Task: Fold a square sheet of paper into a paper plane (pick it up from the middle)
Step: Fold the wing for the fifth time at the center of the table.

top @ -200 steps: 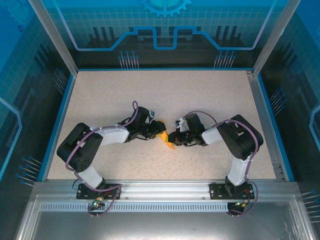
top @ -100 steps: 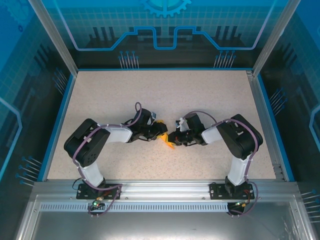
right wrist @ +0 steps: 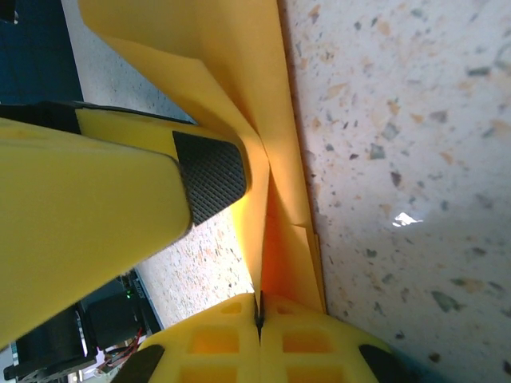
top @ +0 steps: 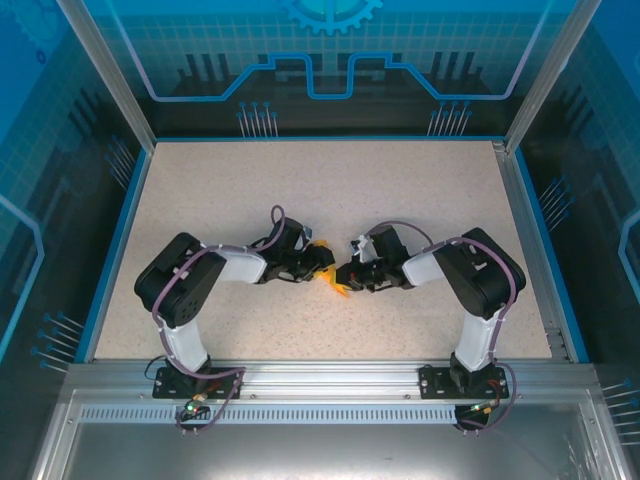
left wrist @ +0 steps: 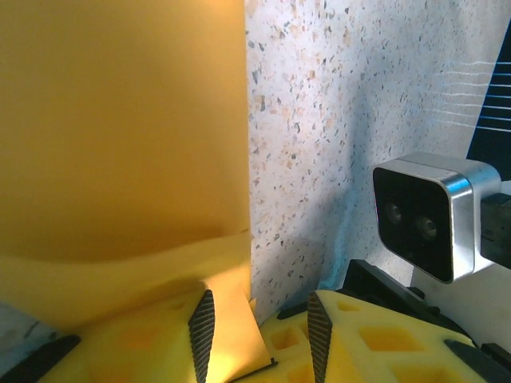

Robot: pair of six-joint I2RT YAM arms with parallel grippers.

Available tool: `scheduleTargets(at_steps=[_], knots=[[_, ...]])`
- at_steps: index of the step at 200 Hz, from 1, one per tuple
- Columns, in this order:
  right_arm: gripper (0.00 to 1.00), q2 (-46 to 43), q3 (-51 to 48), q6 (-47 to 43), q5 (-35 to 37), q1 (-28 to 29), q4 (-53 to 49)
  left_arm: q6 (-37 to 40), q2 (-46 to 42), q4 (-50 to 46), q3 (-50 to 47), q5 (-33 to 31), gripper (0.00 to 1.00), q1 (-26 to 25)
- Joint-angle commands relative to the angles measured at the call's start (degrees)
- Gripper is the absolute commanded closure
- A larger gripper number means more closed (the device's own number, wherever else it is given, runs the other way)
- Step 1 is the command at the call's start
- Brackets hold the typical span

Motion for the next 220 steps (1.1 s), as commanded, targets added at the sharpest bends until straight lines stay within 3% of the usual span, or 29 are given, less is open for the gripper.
scheduleTargets(at_steps=[1, 158, 220], knots=[[1.0, 2.2, -0.7, -2.2, 4.3, -0.5, -9.2, 2.0, 1.3, -3.6, 0.3, -2.3, 0.6, 2.8], [1.0, 3.1, 0.2, -3.5, 2.9, -0.5, -10.7, 11.9, 4.0, -13.4, 10.3, 3.2, 0.56, 14.9], [1.0, 3.7, 1.8, -2.5, 2.2, -0.5, -11.7, 11.8, -3.5, -15.0, 11.1, 5.2, 0.52, 18.0]])
